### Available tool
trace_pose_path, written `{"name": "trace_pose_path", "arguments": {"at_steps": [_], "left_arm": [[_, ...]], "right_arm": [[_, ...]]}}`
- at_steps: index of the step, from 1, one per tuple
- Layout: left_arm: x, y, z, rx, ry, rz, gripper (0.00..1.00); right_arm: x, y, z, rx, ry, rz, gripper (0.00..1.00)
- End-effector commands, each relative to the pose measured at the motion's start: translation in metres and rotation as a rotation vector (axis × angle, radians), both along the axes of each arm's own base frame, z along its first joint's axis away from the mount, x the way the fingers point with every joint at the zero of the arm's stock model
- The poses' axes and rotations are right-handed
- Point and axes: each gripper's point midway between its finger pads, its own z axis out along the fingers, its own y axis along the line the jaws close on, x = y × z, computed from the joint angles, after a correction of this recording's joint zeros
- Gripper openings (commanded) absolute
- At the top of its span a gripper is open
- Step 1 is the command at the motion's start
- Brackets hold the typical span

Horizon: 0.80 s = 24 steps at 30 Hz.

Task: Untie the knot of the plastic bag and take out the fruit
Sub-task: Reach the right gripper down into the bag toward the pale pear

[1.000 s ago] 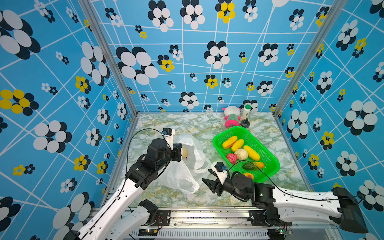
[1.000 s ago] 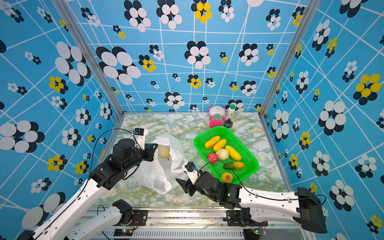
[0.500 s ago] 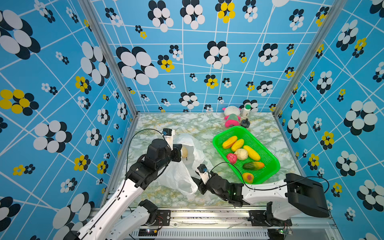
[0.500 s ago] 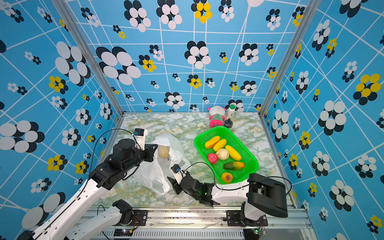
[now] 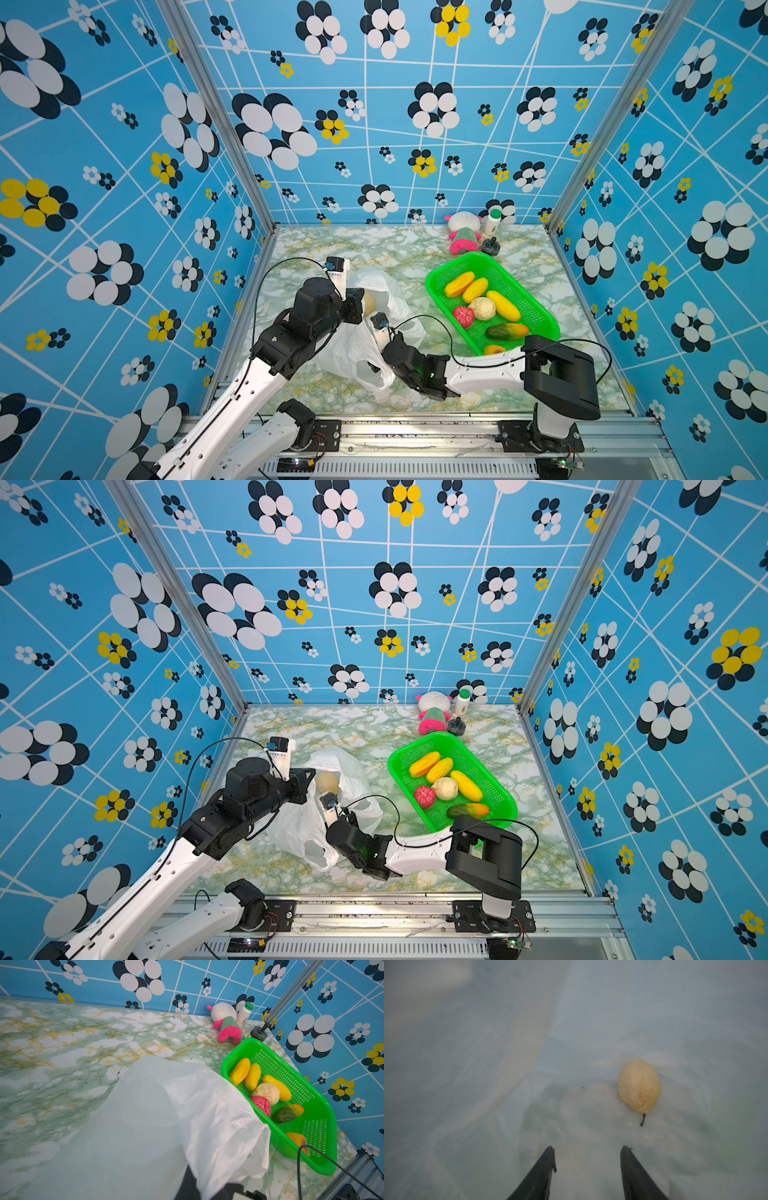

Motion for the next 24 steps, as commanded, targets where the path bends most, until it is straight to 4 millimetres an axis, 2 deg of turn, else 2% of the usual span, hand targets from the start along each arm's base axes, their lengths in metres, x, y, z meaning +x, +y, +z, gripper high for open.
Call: {"name": "trace_pose_path", "arguments": {"at_steps": [1,3,6,9,11,14,19,24], "left_arm": [[0.001,-0.003,0.010,-0.011,-0.024,-0.018,0.00],[0.001,-0.004,0.013,-0.014,-0.026,-0.019,0.00],[0.001,-0.005,0.012,-0.018,-0.024,-0.027,0.00],[0.001,-0.005,0.008,-0.021,-0.022,-0.025,0.00],[0.002,-0.005,0.007,-0.017,-0.014,-0.024,0.00],[0.003,-0.007,0.011,-0.010,-0.011,-0.031,0.00],[0.005,-0.009,0.016,-0.013,-0.024,-0.037,0.00],[0.005,-0.012,0.016,-0.017,-0.016,-0.047,0.00]], "right_arm": [[0.007,-0.003,-0.027,-0.069,0.037,-0.047,0.55],[0.014,-0.002,-0.035,-0.074,0.053,-0.067,0.61],[0.029,-0.003,-0.056,-0.103,0.099,-0.106,0.63],[0.051,-0.007,-0.075,-0.128,0.112,-0.154,0.69],[0.066,-0.009,-0.077,-0.134,0.110,-0.185,0.78],[0.084,-0.006,-0.076,-0.149,0.096,-0.205,0.87],[0.100,0.012,-0.089,-0.215,0.050,-0.195,0.99],[0.121,0.026,-0.102,-0.230,0.059,-0.207,0.99]]}}
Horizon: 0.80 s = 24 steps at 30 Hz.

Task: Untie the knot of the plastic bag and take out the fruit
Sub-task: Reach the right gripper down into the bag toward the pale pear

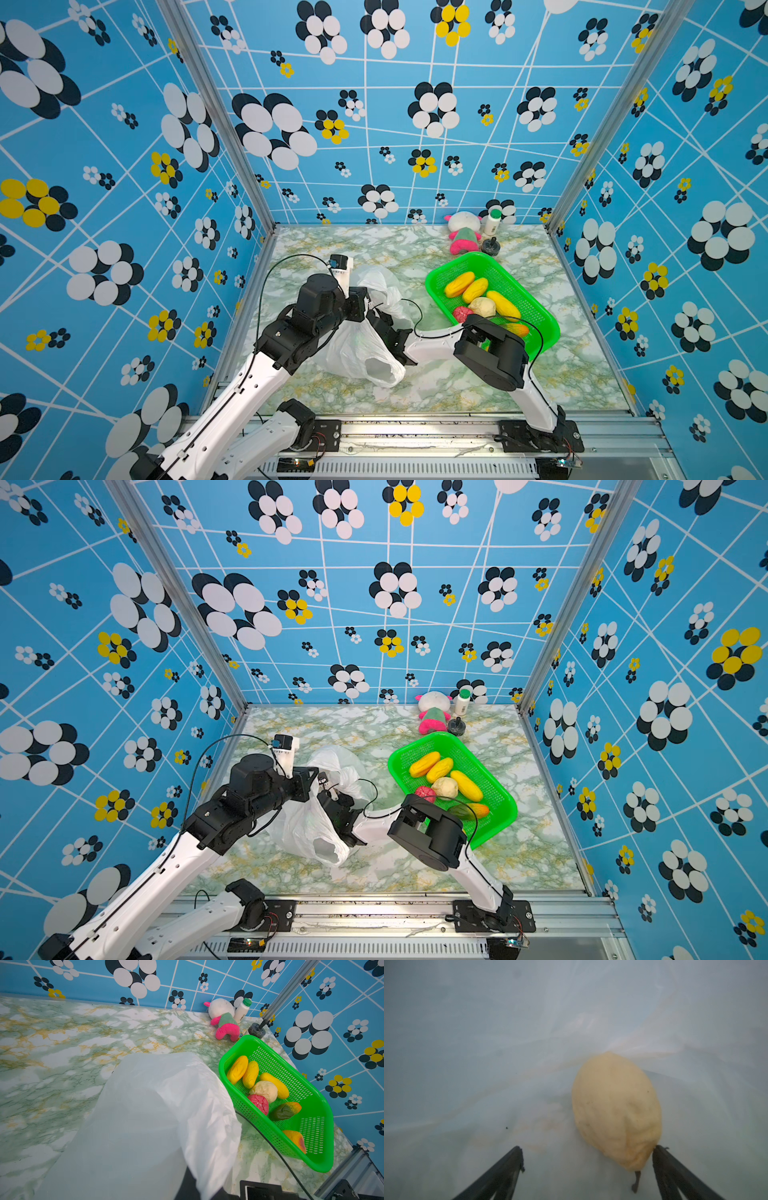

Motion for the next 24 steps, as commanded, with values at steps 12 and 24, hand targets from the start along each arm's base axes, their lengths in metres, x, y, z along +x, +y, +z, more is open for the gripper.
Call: {"name": "trace_pose_path", "arguments": {"at_steps": [12,24], "left_arm": [[0.000,-0.002,0.015,-0.009,-0.031,-0.018,0.00],[0.001,0.000,0.013,-0.007,-0.033,-0.007,0.00]], "right_arm": [[0.045,0.004,-0.042,-0.116,0.034,-0.032,0.86],[0.032,-0.004,0.004,-0.048,0.007,0.007,0.48]]}}
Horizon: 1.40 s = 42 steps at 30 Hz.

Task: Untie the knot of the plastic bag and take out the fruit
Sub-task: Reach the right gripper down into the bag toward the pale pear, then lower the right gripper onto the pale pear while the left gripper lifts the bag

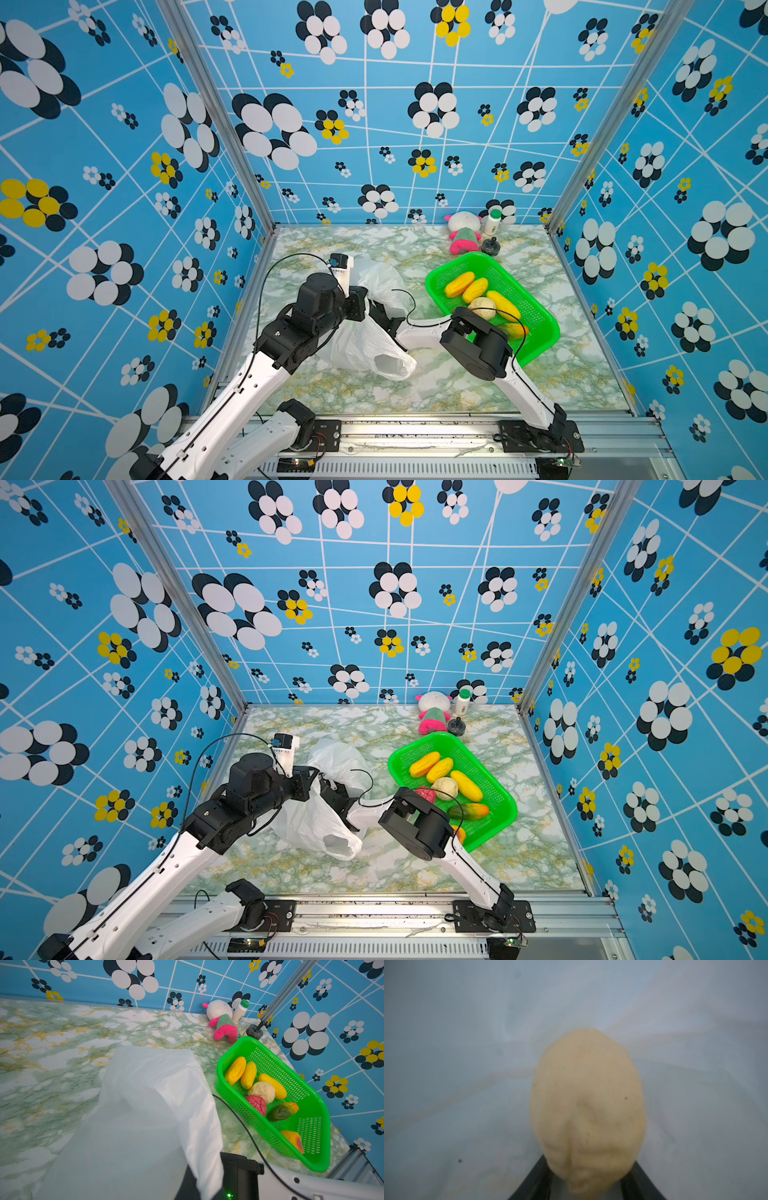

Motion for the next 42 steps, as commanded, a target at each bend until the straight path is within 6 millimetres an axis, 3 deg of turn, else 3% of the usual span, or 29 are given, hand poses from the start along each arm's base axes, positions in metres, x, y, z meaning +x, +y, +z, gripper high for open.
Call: {"name": "trace_pose_path", "arguments": {"at_steps": [1,5,10,20,27,31,36,39,42], "left_arm": [[0.000,0.001,0.008,0.000,-0.025,-0.003,0.00],[0.001,0.003,0.002,0.008,-0.024,0.007,0.00],[0.003,0.004,0.001,0.019,-0.018,0.011,0.00],[0.003,0.008,-0.003,0.027,-0.030,0.021,0.00],[0.001,0.009,-0.007,0.016,-0.037,0.018,0.00],[0.002,0.008,-0.003,0.017,-0.036,0.015,0.00],[-0.002,-0.009,-0.008,0.018,-0.114,-0.111,0.00],[0.000,-0.017,-0.004,0.014,-0.212,-0.160,0.00],[-0.007,-0.036,0.014,-0.019,-0.270,-0.277,0.00]], "right_arm": [[-0.012,-0.004,0.031,0.026,-0.008,0.031,0.47],[-0.025,-0.011,0.073,0.088,-0.044,0.042,0.42],[-0.055,-0.019,0.115,0.132,-0.091,0.088,0.41],[-0.105,-0.065,0.157,0.261,-0.118,0.133,0.39],[-0.122,-0.095,0.159,0.290,-0.126,0.158,0.38],[-0.138,-0.109,0.173,0.342,-0.151,0.224,0.38],[-0.151,-0.125,0.181,0.345,-0.189,0.275,0.37],[-0.150,-0.122,0.174,0.313,-0.157,0.269,0.36],[-0.156,-0.105,0.162,0.275,-0.144,0.300,0.38]]}}
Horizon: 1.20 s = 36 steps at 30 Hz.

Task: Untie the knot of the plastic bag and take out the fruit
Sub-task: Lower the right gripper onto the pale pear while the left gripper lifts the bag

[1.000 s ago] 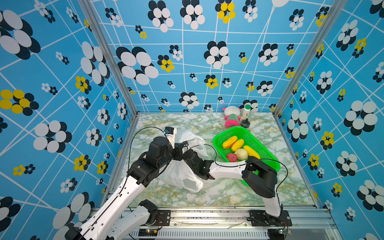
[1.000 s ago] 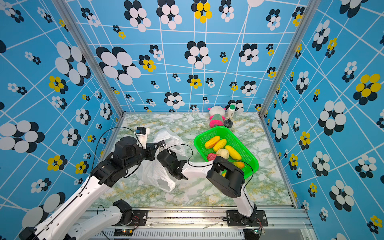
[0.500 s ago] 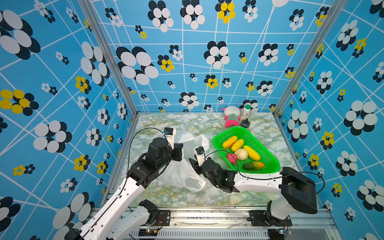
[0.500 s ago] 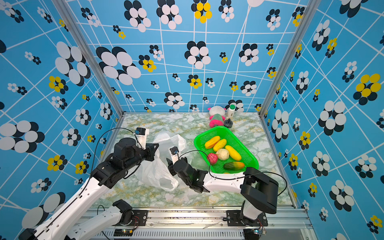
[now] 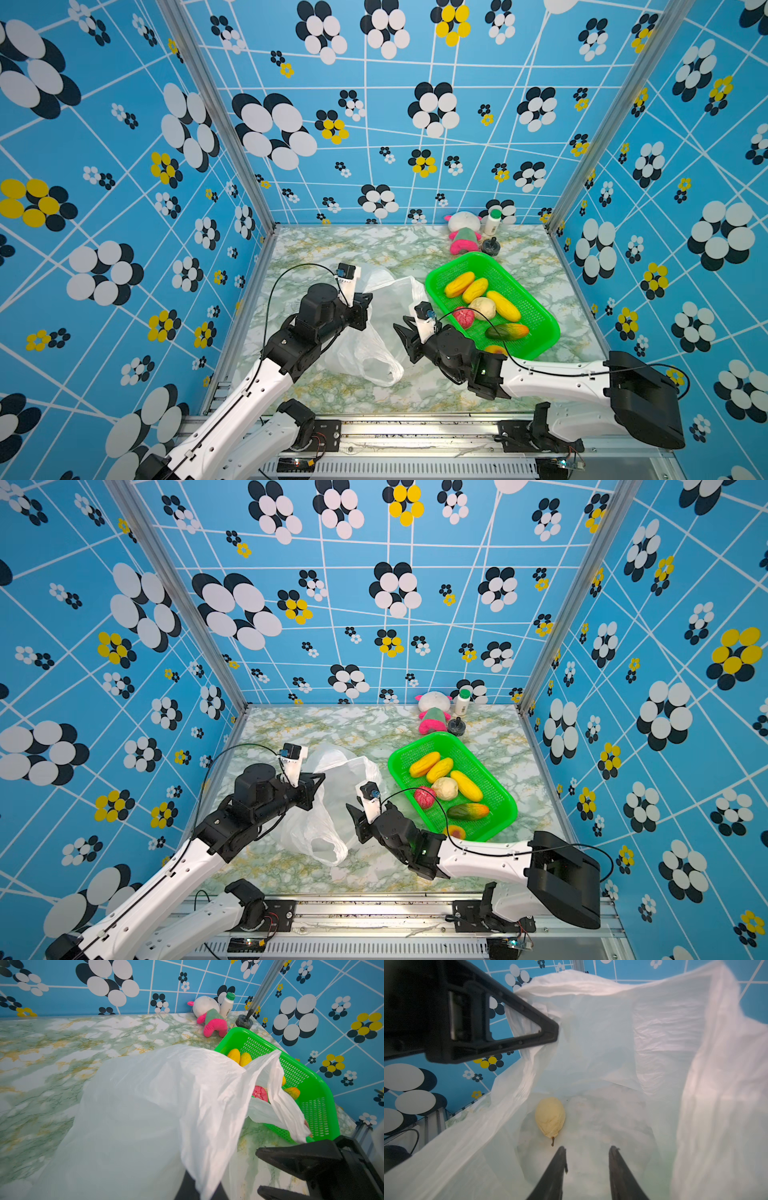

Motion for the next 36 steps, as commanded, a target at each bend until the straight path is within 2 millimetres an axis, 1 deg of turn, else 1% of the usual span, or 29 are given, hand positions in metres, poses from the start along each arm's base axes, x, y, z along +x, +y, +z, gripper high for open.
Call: {"name": "trace_pose_path", "arguments": {"at_steps": [1,2,4,6,9,11,12,14,16,18,19,22,24,26,27,30,31,33,35,36], "left_arm": [[-0.008,-0.030,0.047,-0.073,-0.183,-0.192,0.00],[-0.013,-0.039,0.054,-0.092,-0.210,-0.245,0.00],[-0.022,-0.052,0.061,-0.104,-0.242,-0.310,0.00],[-0.030,-0.062,0.061,-0.099,-0.259,-0.359,0.00],[-0.041,-0.075,0.060,-0.089,-0.275,-0.427,0.00],[-0.043,-0.078,0.058,-0.082,-0.274,-0.441,0.00],[-0.043,-0.078,0.056,-0.079,-0.272,-0.441,0.00],[-0.040,-0.075,0.053,-0.071,-0.271,-0.418,0.00],[-0.034,-0.070,0.050,-0.061,-0.271,-0.368,0.00],[-0.027,-0.065,0.048,-0.048,-0.270,-0.313,0.00],[-0.022,-0.061,0.048,-0.042,-0.269,-0.284,0.00],[-0.013,-0.054,0.051,-0.024,-0.269,-0.216,0.00],[-0.009,-0.050,0.050,-0.013,-0.268,-0.186,0.00],[-0.007,-0.048,0.046,-0.003,-0.262,-0.171,0.00],[-0.006,-0.046,0.044,-0.002,-0.257,-0.160,0.00],[-0.002,-0.043,0.036,0.003,-0.237,-0.127,0.00],[-0.004,-0.047,0.033,0.005,-0.243,-0.159,0.00],[-0.010,-0.053,0.031,0.008,-0.260,-0.208,0.00],[-0.011,-0.050,0.029,0.020,-0.232,-0.194,0.00],[-0.011,-0.047,0.028,0.034,-0.220,-0.183,0.00]], "right_arm": [[-0.006,0.018,-0.009,-0.060,-0.014,0.026,0.39],[-0.004,0.020,-0.013,-0.080,-0.017,0.001,0.39],[0.003,0.020,-0.020,-0.088,-0.010,-0.043,0.39],[0.006,0.021,-0.024,-0.075,0.002,-0.067,0.39],[0.009,0.021,-0.033,-0.042,0.038,-0.101,0.36],[0.010,0.021,-0.039,-0.021,0.064,-0.120,0.36],[0.011,0.020,-0.043,-0.021,0.073,-0.131,0.38],[0.014,0.017,-0.049,-0.016,0.101,-0.171,0.46],[0.011,0.019,-0.051,0.004,0.125,-0.170,0.46],[-0.003,0.035,-0.048,0.004,0.110,-0.120,0.48],[-0.010,0.045,-0.046,-0.007,0.095,-0.097,0.50],[-0.024,0.073,-0.052,-0.006,0.113,-0.037,0.53],[-0.027,0.084,-0.059,0.015,0.144,-0.010,0.53],[-0.028,0.092,-0.066,0.022,0.164,-0.002,0.54],[-0.029,0.097,-0.069,0.018,0.169,0.008,0.56],[-0.030,0.109,-0.076,0.007,0.180,0.014,0.67],[-0.030,0.116,-0.079,-0.005,0.185,0.027,0.68],[-0.033,0.134,-0.086,-0.039,0.206,0.066,0.68],[-0.037,0.150,-0.093,-0.061,0.227,0.106,0.68],[-0.039,0.154,-0.095,-0.069,0.232,0.117,0.68]]}}
